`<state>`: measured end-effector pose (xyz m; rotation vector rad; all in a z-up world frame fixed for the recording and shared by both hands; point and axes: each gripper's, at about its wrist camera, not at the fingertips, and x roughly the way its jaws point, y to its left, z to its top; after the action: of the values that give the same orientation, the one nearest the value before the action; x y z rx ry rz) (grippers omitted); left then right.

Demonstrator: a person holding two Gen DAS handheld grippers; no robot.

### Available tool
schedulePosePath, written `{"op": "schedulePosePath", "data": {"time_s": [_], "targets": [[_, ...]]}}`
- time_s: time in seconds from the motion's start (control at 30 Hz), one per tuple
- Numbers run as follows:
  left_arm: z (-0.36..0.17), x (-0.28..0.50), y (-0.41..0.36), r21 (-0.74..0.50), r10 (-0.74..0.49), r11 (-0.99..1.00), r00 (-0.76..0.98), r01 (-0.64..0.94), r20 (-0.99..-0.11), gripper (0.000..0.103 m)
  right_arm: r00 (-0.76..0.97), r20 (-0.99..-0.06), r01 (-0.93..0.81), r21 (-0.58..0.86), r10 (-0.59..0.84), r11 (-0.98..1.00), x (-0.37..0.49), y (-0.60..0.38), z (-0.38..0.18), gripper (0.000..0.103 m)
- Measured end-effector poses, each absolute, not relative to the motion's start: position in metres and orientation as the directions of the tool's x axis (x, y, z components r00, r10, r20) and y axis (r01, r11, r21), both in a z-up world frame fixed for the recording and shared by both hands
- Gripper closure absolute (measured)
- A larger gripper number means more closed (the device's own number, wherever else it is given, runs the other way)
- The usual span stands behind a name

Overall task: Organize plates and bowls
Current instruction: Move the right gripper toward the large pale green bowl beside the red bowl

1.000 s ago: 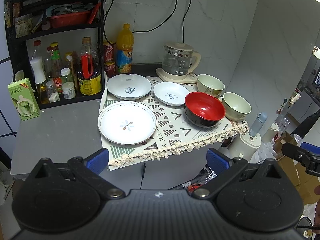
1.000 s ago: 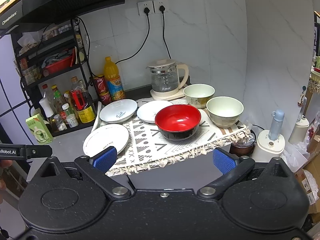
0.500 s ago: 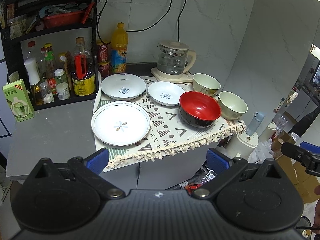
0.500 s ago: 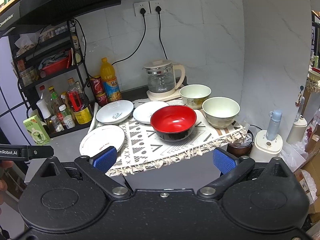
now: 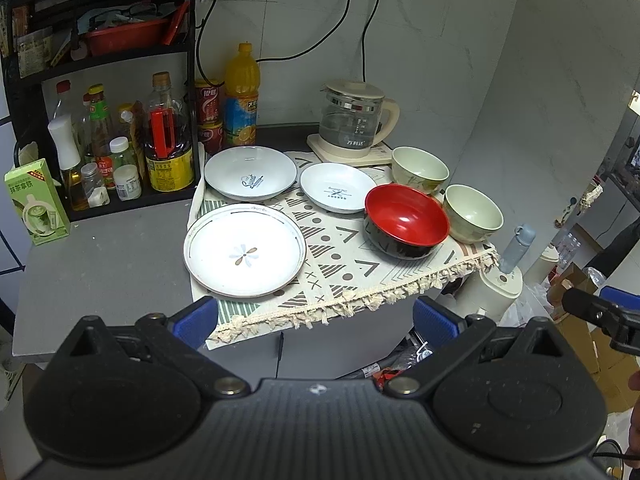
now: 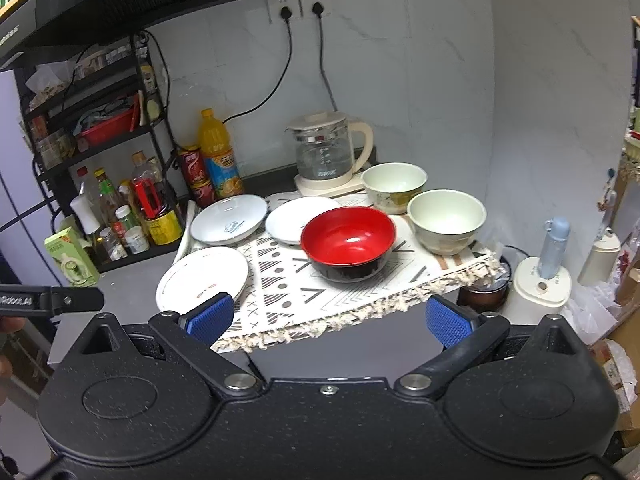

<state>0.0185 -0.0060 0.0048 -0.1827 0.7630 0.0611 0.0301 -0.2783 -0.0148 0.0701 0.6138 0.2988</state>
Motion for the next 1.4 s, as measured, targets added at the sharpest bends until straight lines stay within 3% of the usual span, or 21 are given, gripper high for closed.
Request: {"op": "schedulePosePath", "data": {"time_s": [0.6,1.4], "targets": [[-0.018,0.135,-0.017,-0.100,0.031,0.983,0.669,-0.156,-0.743,0.001,0.762,-0.591,-0.221,0.148,0.265,0.964,0.129,-0.294,-0.031,0.000],[-0.061,0.332,-0.083,-0.197,-0.168,0.980,0.607,0.018,-0.777,0.002,0.710,-0.688,-0.041,0.170,0.149,0.985,0.271,-0.343,-0.079,0.000]]}}
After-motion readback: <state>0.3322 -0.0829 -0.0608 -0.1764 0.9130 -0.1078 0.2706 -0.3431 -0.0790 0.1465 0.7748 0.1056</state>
